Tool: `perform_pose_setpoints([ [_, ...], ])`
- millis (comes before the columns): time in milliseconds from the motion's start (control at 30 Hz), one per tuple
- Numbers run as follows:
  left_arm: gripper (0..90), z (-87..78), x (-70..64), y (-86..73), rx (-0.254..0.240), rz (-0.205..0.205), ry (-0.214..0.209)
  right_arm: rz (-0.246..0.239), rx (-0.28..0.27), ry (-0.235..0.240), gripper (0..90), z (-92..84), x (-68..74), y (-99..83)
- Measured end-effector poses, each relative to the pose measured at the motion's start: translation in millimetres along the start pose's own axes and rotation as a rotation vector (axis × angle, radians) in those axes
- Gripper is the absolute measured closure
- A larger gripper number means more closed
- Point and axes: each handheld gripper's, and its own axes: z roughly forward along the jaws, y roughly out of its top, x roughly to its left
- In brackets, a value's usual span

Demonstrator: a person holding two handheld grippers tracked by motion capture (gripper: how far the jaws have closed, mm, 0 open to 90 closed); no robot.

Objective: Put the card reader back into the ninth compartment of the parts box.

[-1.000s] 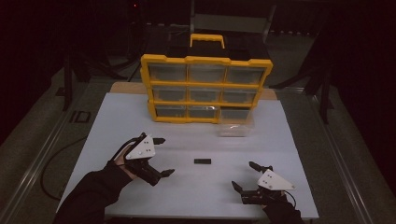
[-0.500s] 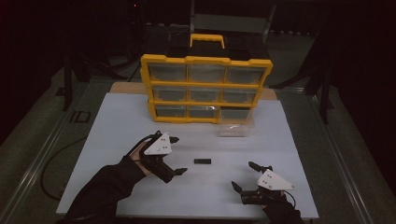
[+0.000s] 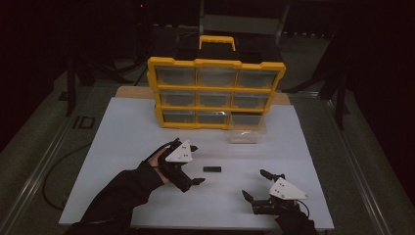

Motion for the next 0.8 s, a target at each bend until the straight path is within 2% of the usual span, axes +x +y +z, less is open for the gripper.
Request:
perform_pose_setpoints([
  [100,0.5,2.3,0.7,0.0,0.002,-0.002,-0.011,0.002,0.0,0.001,8.3,0.1,0.1,-0.1],
  [167,0.5,10.2,2.5,-0.4,0.003,-0.001,-0.017,0.003,0.0,0.002,8.4,0.2,0.1,0.0],
  [300,0.5,17.8,5.1,-1.8,0.004,-0.014,-0.018,0.002,0.001,0.002,8.4,0.1,0.2,0.0],
  [800,0.6,41.3,9.7,-6.0,0.018,-0.022,-0.042,0.003,-0.003,0.003,8.4,0.6,0.0,-0.1],
])
